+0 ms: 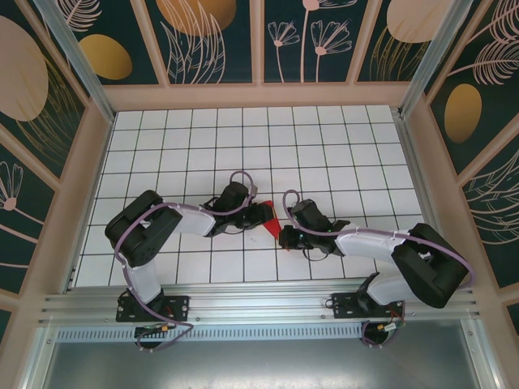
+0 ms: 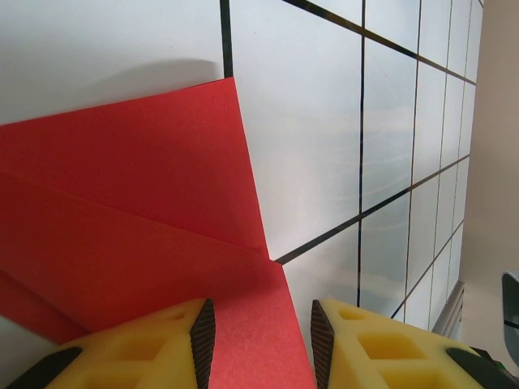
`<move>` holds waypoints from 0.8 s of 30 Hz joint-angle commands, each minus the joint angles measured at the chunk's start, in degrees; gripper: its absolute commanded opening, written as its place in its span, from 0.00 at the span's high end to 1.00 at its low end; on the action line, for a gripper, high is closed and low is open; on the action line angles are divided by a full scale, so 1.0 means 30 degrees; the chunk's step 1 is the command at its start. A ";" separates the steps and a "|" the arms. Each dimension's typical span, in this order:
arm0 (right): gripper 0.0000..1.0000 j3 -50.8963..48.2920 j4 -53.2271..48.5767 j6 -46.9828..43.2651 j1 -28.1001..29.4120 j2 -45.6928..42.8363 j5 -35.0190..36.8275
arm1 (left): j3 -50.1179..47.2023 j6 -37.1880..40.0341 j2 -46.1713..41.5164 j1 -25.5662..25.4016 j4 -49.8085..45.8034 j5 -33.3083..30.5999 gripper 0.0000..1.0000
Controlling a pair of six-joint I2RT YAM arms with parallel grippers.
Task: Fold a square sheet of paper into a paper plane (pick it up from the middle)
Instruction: Fold the wing for the fifth time at the center of the table.
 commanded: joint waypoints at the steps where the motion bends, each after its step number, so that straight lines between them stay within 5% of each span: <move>1: 1.00 -0.0184 -0.0043 0.0005 0.0096 0.0111 -0.0176 | 0.0277 0.0457 0.0576 -0.0016 -0.0679 -0.0162 0.61; 24: 1.00 -0.2238 0.3860 0.1160 -0.0926 0.0520 -0.2158 | 0.0395 -0.0460 0.0438 -0.0370 0.2606 0.3151 0.51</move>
